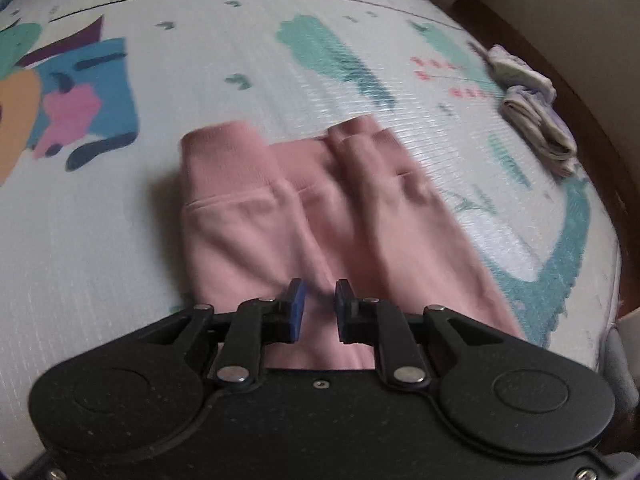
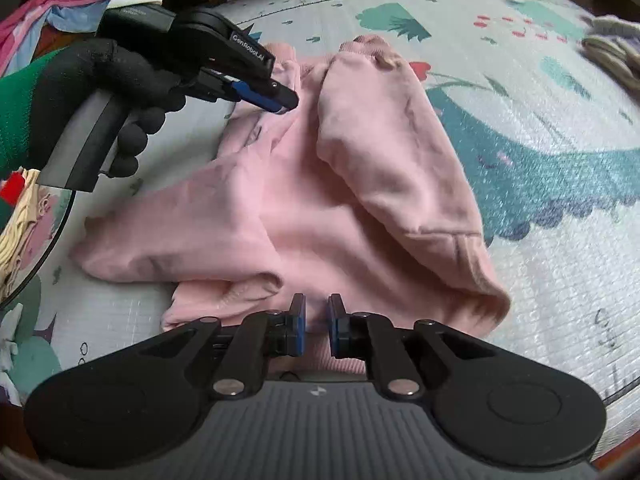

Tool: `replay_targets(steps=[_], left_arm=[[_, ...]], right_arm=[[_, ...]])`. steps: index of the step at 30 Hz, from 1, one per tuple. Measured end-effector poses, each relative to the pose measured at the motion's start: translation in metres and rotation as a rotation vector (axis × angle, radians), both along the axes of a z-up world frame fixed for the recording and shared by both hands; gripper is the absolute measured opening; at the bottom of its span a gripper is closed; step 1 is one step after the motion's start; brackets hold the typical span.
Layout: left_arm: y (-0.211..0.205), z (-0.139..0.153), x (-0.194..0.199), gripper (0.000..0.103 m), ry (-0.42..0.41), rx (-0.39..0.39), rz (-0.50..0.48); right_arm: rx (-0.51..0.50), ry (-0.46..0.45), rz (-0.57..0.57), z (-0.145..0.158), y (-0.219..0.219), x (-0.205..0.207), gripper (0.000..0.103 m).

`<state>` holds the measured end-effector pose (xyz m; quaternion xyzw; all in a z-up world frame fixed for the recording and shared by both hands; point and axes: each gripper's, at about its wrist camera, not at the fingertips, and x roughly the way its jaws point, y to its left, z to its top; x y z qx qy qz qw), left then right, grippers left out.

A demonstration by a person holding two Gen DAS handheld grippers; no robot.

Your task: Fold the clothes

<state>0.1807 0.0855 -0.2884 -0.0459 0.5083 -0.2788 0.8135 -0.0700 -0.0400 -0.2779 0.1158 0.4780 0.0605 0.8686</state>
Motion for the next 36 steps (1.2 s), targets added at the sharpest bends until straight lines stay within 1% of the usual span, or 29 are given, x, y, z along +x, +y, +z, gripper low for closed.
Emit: replay_targets(steps=[2,3,5,6,7,8,9,11,12,14,16,17,18,19,20,21,24,26,27,29,33,35,36], left_arm=[[0.008,0.010,0.000,0.013,-0.025,-0.049,0.020],[0.011,0.015,0.000,0.013,-0.043,-0.048,0.024],[0.015,0.022,-0.002,0.018,-0.074,-0.033,0.016],[0.016,0.024,-0.005,0.024,-0.081,-0.028,-0.002],[0.016,0.025,-0.008,0.025,-0.087,-0.018,-0.021],[0.014,0.025,-0.012,0.025,-0.089,-0.005,-0.037],[0.010,0.024,-0.015,0.025,-0.086,0.011,-0.054],[0.004,0.018,-0.023,0.025,-0.083,0.061,-0.087],[0.001,0.015,-0.026,0.025,-0.081,0.088,-0.102],[-0.003,0.008,-0.032,0.025,-0.072,0.113,-0.118],[-0.006,0.001,-0.034,0.025,-0.068,0.128,-0.117],[-0.008,-0.002,-0.035,0.024,-0.078,0.144,-0.117],[-0.009,-0.003,-0.036,0.015,-0.086,0.153,-0.118],[-0.009,-0.004,-0.038,0.006,-0.091,0.152,-0.120],[-0.010,-0.004,-0.039,0.003,-0.096,0.150,-0.119],[-0.009,-0.002,-0.039,0.002,-0.101,0.147,-0.115],[-0.008,0.006,-0.039,0.001,-0.101,0.113,-0.096],[-0.008,0.011,-0.038,0.001,-0.102,0.096,-0.085],[-0.009,0.012,-0.039,0.001,-0.103,0.097,-0.084],[-0.011,0.012,-0.039,0.001,-0.106,0.110,-0.081],[-0.020,-0.003,-0.040,0.001,-0.072,0.130,-0.118],[-0.016,-0.003,-0.038,0.001,-0.062,0.104,-0.092],[-0.012,0.001,-0.037,0.001,-0.072,0.090,-0.077]], right_arm=[[0.000,-0.022,0.011,0.006,0.000,-0.002,0.015],[0.001,-0.038,0.023,0.009,0.000,-0.004,0.017],[0.006,-0.087,0.065,0.018,0.003,-0.012,0.018],[0.010,-0.117,0.100,0.022,0.005,-0.016,0.025],[0.006,-0.146,0.138,0.026,0.008,-0.020,0.032],[-0.017,-0.174,0.180,0.029,0.014,-0.023,0.045],[-0.045,-0.200,0.222,0.031,0.019,-0.026,0.052],[-0.078,-0.220,0.273,0.031,0.027,-0.026,0.055],[-0.088,-0.222,0.286,0.030,0.030,-0.024,0.057],[-0.115,-0.223,0.327,0.026,0.037,-0.017,0.061],[-0.124,-0.224,0.350,0.022,0.041,-0.006,0.061],[-0.118,-0.219,0.353,0.020,0.041,0.000,0.058],[-0.089,-0.200,0.335,0.017,0.037,0.007,0.044],[-0.065,-0.179,0.320,0.014,0.034,0.013,0.037],[-0.056,-0.156,0.316,0.010,0.033,0.017,0.022],[-0.050,-0.148,0.317,0.008,0.030,0.019,0.016],[-0.042,-0.177,0.317,0.014,0.021,0.014,0.012],[-0.036,-0.189,0.276,0.018,0.014,0.011,0.012],[-0.034,-0.187,0.261,0.018,0.011,0.011,0.012],[-0.042,-0.177,0.266,0.016,0.012,0.009,0.012],[-0.021,-0.139,0.231,0.008,0.010,0.009,0.012],[-0.019,-0.135,0.223,0.006,0.010,0.008,0.012],[-0.019,-0.130,0.220,0.005,0.010,0.008,0.013]])
